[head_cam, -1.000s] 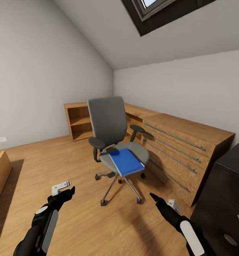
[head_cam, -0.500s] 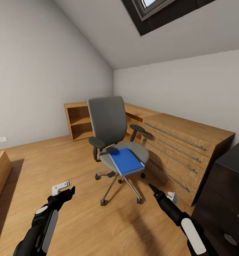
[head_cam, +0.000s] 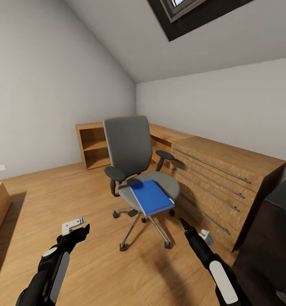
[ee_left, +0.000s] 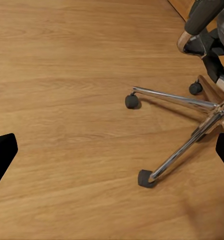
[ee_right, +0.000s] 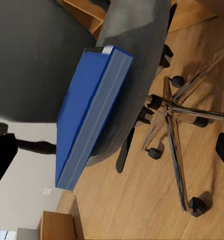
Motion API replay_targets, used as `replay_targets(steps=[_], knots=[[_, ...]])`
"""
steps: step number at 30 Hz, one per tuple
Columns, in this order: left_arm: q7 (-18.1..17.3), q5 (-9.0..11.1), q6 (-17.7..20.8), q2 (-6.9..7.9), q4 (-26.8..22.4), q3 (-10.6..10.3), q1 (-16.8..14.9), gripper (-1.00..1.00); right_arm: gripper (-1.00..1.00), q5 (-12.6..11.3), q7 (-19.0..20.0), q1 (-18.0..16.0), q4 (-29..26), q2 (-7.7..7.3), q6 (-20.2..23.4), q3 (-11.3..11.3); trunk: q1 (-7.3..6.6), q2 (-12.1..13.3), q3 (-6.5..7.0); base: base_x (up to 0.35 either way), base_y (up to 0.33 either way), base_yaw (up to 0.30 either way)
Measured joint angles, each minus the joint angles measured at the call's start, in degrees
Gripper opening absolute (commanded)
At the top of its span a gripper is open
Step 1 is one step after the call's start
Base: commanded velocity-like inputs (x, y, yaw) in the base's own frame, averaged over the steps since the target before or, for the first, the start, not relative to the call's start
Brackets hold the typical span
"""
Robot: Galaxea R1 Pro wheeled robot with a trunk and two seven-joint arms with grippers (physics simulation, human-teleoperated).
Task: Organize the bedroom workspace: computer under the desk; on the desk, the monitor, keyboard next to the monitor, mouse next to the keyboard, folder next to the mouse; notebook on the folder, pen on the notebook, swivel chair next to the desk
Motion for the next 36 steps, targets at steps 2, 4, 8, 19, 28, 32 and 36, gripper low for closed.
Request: replay_targets(steps=[2, 4, 8, 19, 28, 32, 36], knots=[[0.0, 0.0, 0.0, -0.01, 0.0, 0.0, 0.0, 1.0, 1.0, 0.0, -0.5, 0.0, 0.0, 0.28, -1.1, 0.0, -0.01, 0.0, 0.0, 0.179, 0.0, 0.0], [0.0, 0.0, 0.0, -0.02, 0.0, 0.0, 0.0, 1.0, 1.0, -0.7, -1.1, 0.0, 0.0, 0.64, -2.4, 0.0, 0.0, 0.0, 0.0, 0.087, 0.0, 0.0], [0.0, 0.0, -0.1, -0.02, 0.0, 0.0, 0.0, 1.0, 1.0, -4.2, -1.4, 0.0, 0.0, 0.71, -2.6, 0.2, 0.0, 0.0, 0.0, 0.124, 0.0, 0.0], [0.0, 0.0, -0.1, -0.02, 0.1, 0.0, 0.0, 1.0, 1.0, -7.9, -2.5, 0.0, 0.0, 0.72, -1.7, 0.4, -0.01, 0.0, 0.0, 0.236, 0.009, 0.0], [0.0, 0.0, -0.1, -0.02, 0.2, 0.0, 0.0, 1.0, 1.0, -8.1, -3.1, 0.0, 0.0, 0.74, -1.4, 0.4, 0.0, 0.0, 0.0, 0.205, 0.046, 0.0], [0.0, 0.0, -0.1, -0.02, 0.2, 0.0, 0.0, 1.0, 1.0, -8.1, -4.7, 0.0, 0.0, 0.74, -1.4, 0.5, 0.0, 0.0, 0.0, 0.188, 0.047, 0.0], [0.0, 0.0, -0.1, -0.02, 0.2, 0.0, 0.0, 1.0, 1.0, -8.1, -5.0, 0.0, 0.1, 0.74, -1.4, 0.6, 0.01, 0.0, 0.0, 0.064, 0.015, 0.0]])
